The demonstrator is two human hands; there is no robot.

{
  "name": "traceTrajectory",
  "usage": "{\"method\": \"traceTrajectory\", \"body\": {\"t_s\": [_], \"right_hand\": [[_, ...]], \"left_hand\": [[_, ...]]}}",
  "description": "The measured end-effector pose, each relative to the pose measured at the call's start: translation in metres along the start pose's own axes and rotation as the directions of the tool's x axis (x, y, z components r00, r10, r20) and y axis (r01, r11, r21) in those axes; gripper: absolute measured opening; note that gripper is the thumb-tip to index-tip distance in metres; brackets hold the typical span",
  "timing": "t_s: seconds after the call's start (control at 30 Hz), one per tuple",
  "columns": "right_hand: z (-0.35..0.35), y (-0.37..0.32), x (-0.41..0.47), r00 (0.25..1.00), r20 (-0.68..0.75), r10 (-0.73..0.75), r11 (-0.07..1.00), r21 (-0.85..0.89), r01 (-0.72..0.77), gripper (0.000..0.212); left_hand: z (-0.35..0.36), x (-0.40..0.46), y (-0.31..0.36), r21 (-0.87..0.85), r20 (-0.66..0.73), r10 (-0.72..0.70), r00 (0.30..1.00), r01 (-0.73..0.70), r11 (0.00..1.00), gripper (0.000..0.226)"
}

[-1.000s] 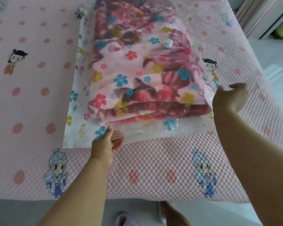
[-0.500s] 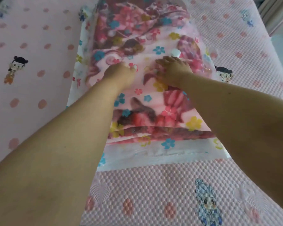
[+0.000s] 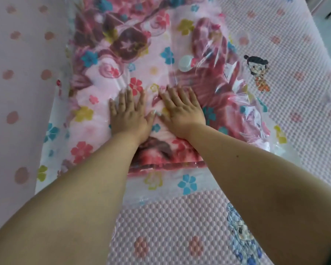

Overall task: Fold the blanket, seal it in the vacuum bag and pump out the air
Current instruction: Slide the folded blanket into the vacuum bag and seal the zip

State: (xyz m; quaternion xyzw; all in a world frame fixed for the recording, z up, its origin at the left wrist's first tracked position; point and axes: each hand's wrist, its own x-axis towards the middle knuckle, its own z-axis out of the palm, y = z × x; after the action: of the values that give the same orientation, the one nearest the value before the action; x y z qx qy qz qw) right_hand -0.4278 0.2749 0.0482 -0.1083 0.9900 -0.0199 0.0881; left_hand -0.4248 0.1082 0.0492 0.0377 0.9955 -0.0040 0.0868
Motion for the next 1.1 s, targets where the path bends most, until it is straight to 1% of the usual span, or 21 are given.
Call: {"method": "traceTrajectory", "body": {"t_s": [0.07,0.13,0.23,0.3,0.43,0.53,0.63,0.73,0.8,0.93,1.0,1.03,1.1], "right_hand": [[-0.002,-0.003,0.002,1.0,0.024,0.008,1.0,-0.013,-0.008,0.069],[-0.007,-0.006,0.002,0.998,0.047,0.052,0.998,-0.035,-0.05,0.068],[0.0,-0.016,-0.022,0.995,-0.014,0.101,0.993,-0.058,-0.101,0.07],[0.011,-0.024,-0.043,0.992,-0.077,0.097,0.993,-0.063,-0.102,0.072],[0.031,-0.024,-0.039,0.984,-0.139,0.109,0.992,-0.041,-0.115,0.07],[0.043,-0.025,-0.033,0.972,-0.206,0.113,0.992,-0.024,-0.12,0.069],[0.051,-0.028,-0.03,0.966,-0.234,0.114,0.992,-0.026,-0.124,0.068],[0.053,-0.033,-0.028,0.967,-0.219,0.127,0.988,-0.058,-0.143,0.068],[0.049,-0.034,-0.03,0.973,-0.187,0.137,0.984,-0.085,-0.155,0.068],[0.029,-0.034,-0.036,0.984,-0.108,0.145,0.977,-0.141,-0.16,0.07],[0.016,-0.041,-0.037,0.982,-0.055,0.182,0.976,-0.108,-0.187,0.071],[0.01,-0.049,-0.039,0.977,-0.032,0.213,0.975,-0.065,-0.214,0.071],[0.001,-0.073,-0.047,0.971,-0.007,0.239,0.97,0.04,-0.238,0.071]], "left_hand": [[-0.001,-0.006,-0.004,0.013,0.054,0.033,0.998,-0.034,0.999,0.07],[-0.004,-0.02,-0.012,0.036,0.084,0.052,0.995,-0.055,0.998,0.071],[0.0,-0.059,-0.026,0.088,-0.022,0.028,0.999,-0.026,0.996,0.07],[0.01,-0.076,-0.029,0.055,-0.055,0.015,0.998,-0.012,0.998,0.07],[0.033,-0.067,-0.029,-0.008,-0.124,0.017,0.992,-0.018,1.0,0.067],[0.049,-0.062,-0.032,-0.011,-0.189,0.028,0.982,-0.031,0.999,0.066],[0.059,-0.057,-0.032,-0.005,-0.208,0.024,0.978,-0.026,1.0,0.066],[0.061,-0.057,-0.03,0.035,-0.176,0.003,0.984,0.003,0.999,0.066],[0.054,-0.059,-0.031,0.056,-0.125,-0.011,0.992,0.018,0.998,0.066],[0.024,-0.065,-0.033,0.034,-0.019,-0.005,1.0,0.005,0.999,0.068],[0.008,-0.076,-0.042,0.051,0.017,0.003,1.0,-0.004,0.999,0.069],[0.003,-0.085,-0.05,0.063,0.012,-0.01,1.0,0.01,0.998,0.068],[-0.002,-0.11,-0.072,0.056,-0.021,-0.075,0.997,0.076,0.996,0.065]]}}
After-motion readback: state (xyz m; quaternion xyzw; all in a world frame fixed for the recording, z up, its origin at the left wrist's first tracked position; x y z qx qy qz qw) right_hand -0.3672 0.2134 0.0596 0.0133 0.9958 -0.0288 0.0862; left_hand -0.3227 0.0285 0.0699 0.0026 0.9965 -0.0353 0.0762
